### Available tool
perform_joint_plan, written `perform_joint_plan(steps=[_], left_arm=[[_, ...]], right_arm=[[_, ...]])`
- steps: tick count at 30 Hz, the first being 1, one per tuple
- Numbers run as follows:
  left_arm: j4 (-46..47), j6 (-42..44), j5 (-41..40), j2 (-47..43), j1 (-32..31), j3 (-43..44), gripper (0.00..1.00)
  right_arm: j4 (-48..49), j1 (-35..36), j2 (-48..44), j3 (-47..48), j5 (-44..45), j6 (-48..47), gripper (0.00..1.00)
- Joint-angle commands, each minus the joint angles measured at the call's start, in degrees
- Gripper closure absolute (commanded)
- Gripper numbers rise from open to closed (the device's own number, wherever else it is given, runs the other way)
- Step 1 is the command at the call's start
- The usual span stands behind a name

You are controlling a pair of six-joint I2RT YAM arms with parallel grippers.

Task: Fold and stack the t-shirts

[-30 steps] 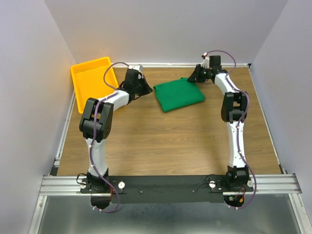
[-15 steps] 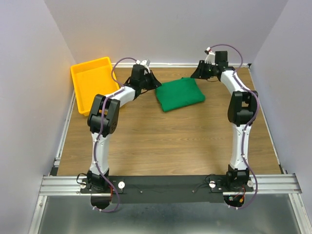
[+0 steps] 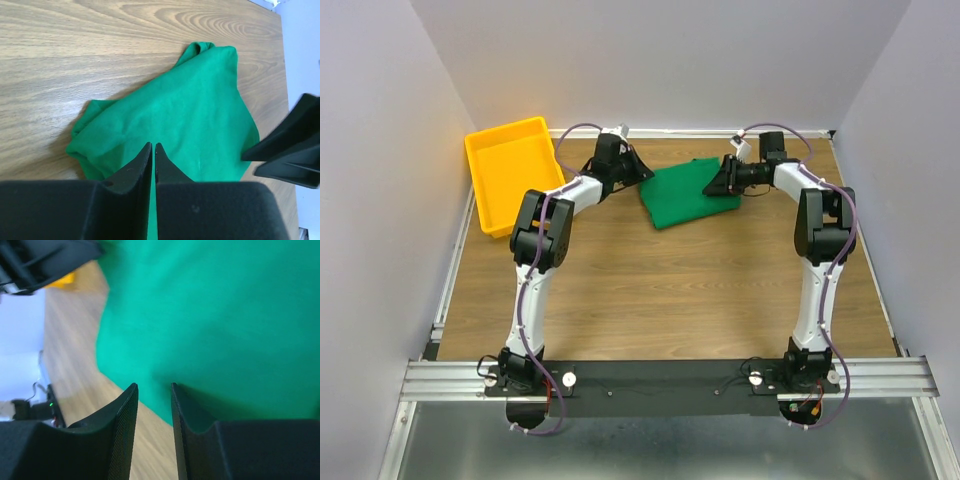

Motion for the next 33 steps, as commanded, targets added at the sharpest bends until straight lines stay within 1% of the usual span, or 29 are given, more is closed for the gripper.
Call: perform_joint_plan(steps=[1,5,12,18,22,25,26,28,29,30,31,32,33], left_arm=[[-0.93,-1.49,0.82,1.2,0.57,0.96,0.88],[-1.72,-1.32,1.08,1.37,1.53,-0.18,0.89],[-4.09,-1.32,0.29,1.37,3.11,-1.41,0.9],[-8.74,0.52,0.56,3.13,4.35,2.19,0.9],[-9.02,1.58,0.82,3.39,4.87,3.07,0.9],[-9.02,4.21,0.21,2.34,5.23,4.12,0.9],[-9.02,5.52,-0.49,1.47,5.31,4.21,0.9],[-9.02,10.18,-4.09,-2.92,5.31,4.04,0.9],[-8.75,11.67,-5.67,-8.07,5.4,3.43,0.9],[-5.45,14.82,-8.29,-11.43,5.14,0.38,0.89],[-3.24,14.85,-9.45,-15.03,5.05,-1.83,0.87],[-0.78,17.29,-10.42,-18.63,5.14,-4.02,0.86],[3.25,18.45,-10.95,-25.45,5.22,-6.14,0.79]], right_arm=[[-0.6,-1.2,1.36,-1.18,7.24,1.82,0.61],[-1.57,-1.73,1.53,-1.8,11.91,0.95,0.62],[-3.24,-2.26,1.71,-2.15,13.58,-0.73,0.62],[-3.68,-2.35,0.39,-3.29,14.29,-1.52,0.62],[-4.2,-2.61,-0.84,-3.3,14.56,-2.22,0.61],[-6.04,-4.1,-2.68,-2.16,13.5,-4.67,0.59],[-6.75,-4.37,-3.38,-1.63,12.98,-6.86,0.59],[-7.98,-5.6,-7.07,-0.48,11.04,-8.89,0.54],[-8.16,-5.95,-8.39,-0.31,11.13,-10.73,0.51],[-8.34,-6.47,-11.53,-0.22,12.78,-11.96,0.43],[-8.42,-6.65,-11.56,-0.31,13.93,-13.02,0.37],[-8.69,-6.74,-14.17,-0.66,15.59,-14.08,0.31],[-8.78,-6.83,-14.98,-1.44,19.44,-15.57,0.17]])
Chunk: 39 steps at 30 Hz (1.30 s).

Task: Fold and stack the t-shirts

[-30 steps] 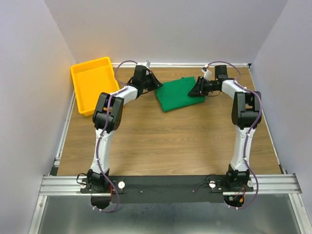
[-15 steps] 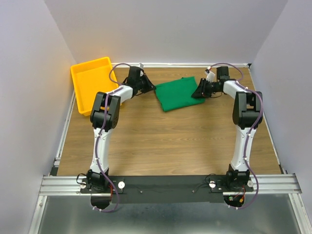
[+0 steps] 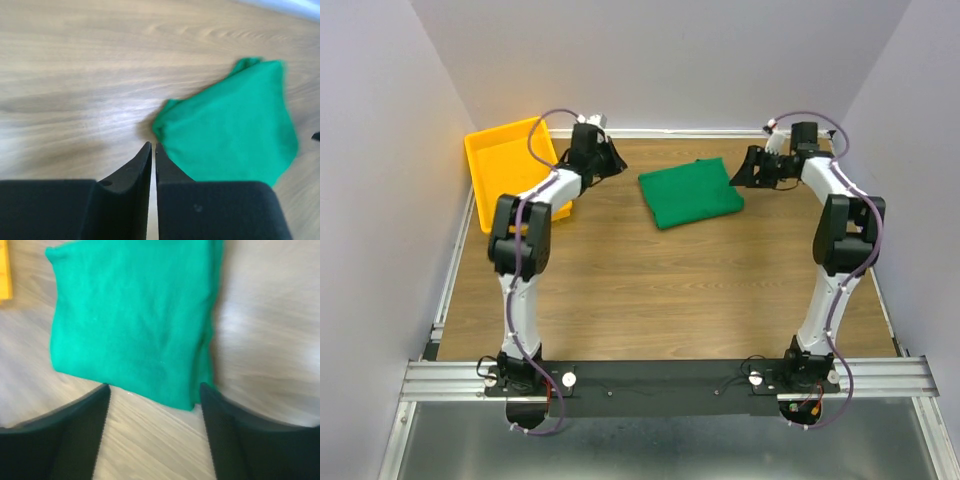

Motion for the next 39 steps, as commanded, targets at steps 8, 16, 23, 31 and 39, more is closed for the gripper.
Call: perform_joint_plan(steps=[8,16,23,31,39], left_arm=[[15.97,13.04,-2.36,-41.45,2.1,-18.63,0.59],[11.4,12.25,-1.2,-60.52,6.76,-33.83,0.51],[6.92,11.9,-1.82,-70.63,8.52,-40.27,0.49],[6.48,9.96,-1.38,-73.72,8.7,-43.7,0.49],[4.37,10.4,-0.07,-77.23,8.7,-46.07,0.49]], right_arm=[[-4.99,-1.02,-1.04,1.87,9.26,-2.82,0.0],[-6.57,-0.93,7.31,6.71,6.19,1.57,0.16],[-10.0,0.48,9.08,5.4,1.44,0.61,0.38],[-11.94,0.57,8.2,7.06,8.54,-0.62,0.88],[-12.46,-11.1,2.15,6.64,20.76,-7.64,1.0]])
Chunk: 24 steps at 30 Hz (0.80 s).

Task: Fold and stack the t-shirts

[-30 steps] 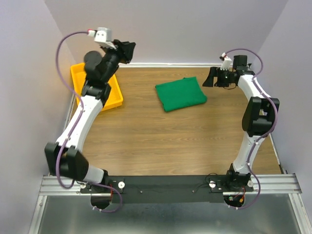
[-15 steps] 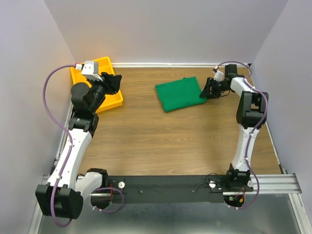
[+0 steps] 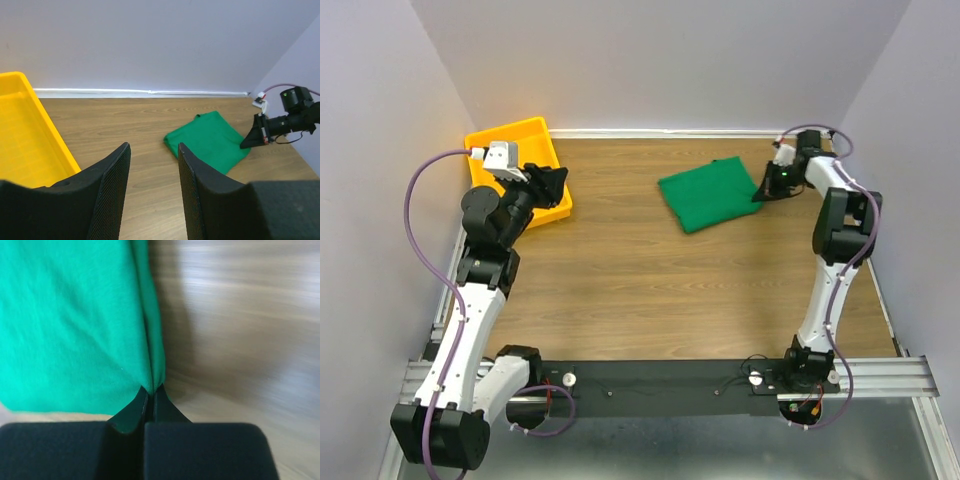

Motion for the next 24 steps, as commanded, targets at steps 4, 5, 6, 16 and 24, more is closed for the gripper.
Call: perform_joint_plan(steps=[4,5,6,16,24], left_arm=[[-1.29,-0.59,3.09,-4.72,0.44,-5.05,0.49],[-1.21,-0.77,3.35,-5.25,0.44,-5.59,0.49],[-1.03,-0.86,3.7,-5.42,0.44,-5.94,0.49],[-3.04,1.42,3.02,-3.93,0.53,-4.72,0.49],[-8.76,-2.51,-4.38,-2.0,5.25,-0.85,0.15]], right_arm=[[-2.63,-13.82,-6.83,-3.48,12.93,-13.19,0.99],[-2.72,-15.93,-7.8,-4.01,14.17,-15.2,0.99],[-2.81,-17.0,-8.15,-4.37,16.09,-16.0,0.99],[-2.9,-21.14,-16.49,-5.6,24.29,-28.93,0.16],[-7.55,-20.17,-29.32,-9.63,10.16,-38.57,0.0]])
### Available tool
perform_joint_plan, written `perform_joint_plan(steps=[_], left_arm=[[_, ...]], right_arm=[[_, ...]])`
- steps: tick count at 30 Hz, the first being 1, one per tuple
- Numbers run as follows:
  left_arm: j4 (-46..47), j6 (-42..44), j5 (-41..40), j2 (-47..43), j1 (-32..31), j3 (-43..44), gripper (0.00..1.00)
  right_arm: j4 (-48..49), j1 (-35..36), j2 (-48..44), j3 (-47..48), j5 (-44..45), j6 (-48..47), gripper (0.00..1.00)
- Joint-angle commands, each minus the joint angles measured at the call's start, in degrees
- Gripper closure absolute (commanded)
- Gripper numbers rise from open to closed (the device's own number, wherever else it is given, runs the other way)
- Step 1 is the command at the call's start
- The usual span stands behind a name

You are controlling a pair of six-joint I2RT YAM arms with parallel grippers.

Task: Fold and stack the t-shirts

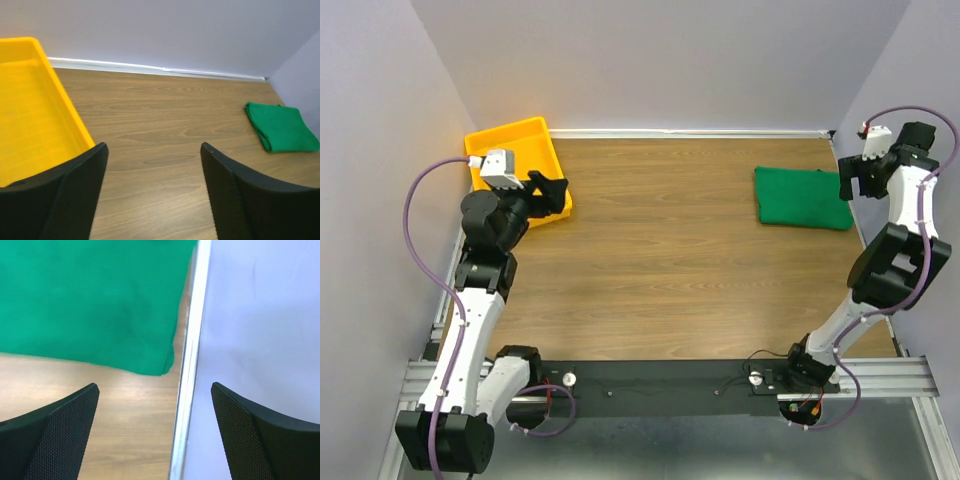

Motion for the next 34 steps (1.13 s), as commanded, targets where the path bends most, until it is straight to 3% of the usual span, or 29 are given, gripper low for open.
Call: perform_joint_plan(steps=[1,2,6,8,9,13,14,17,23,34], left_arm=[[-1.45,-4.47,1.35,0.25,6.03,1.36,0.12],[-1.0,-9.61,5.31,0.51,12.32,-0.29,0.12],[1.81,-14.06,7.9,2.18,14.31,-1.1,0.12],[-3.43,-10.22,3.35,2.97,14.4,2.57,0.08],[-9.11,-3.23,1.07,4.02,14.31,4.42,0.04],[-18.64,7.89,-14.48,4.12,13.96,9.44,0.04],[-19.18,11.74,-19.56,3.42,13.18,9.1,0.04],[-19.81,14.41,-22.07,0.79,11.24,6.73,0.03],[-18.66,13.62,-19.26,-2.12,11.06,3.29,0.03],[-17.96,13.27,-17.85,-0.72,11.15,5.75,0.03]], right_arm=[[-2.71,1.31,-8.96,-7.37,-11.66,-9.46,0.0],[-0.26,1.32,-14.2,-9.85,-12.65,-10.0,0.0],[13.11,1.23,-24.24,-19.09,-10.47,4.01,0.0],[15.58,1.06,-26.11,-19.98,-7.05,11.06,0.0],[15.94,0.97,-27.77,-20.5,-5.91,17.88,0.0],[20.32,0.97,-33.48,-24.37,4.54,34.35,0.0],[22.07,0.97,-34.72,-25.16,7.96,36.47,0.0],[24.02,0.97,-38.67,-27.1,15.8,44.48,0.0],[24.11,0.97,-43.51,-29.55,17.75,43.71,0.0],[26.04,1.05,-48.53,-37.29,19.86,36.76,0.0]])
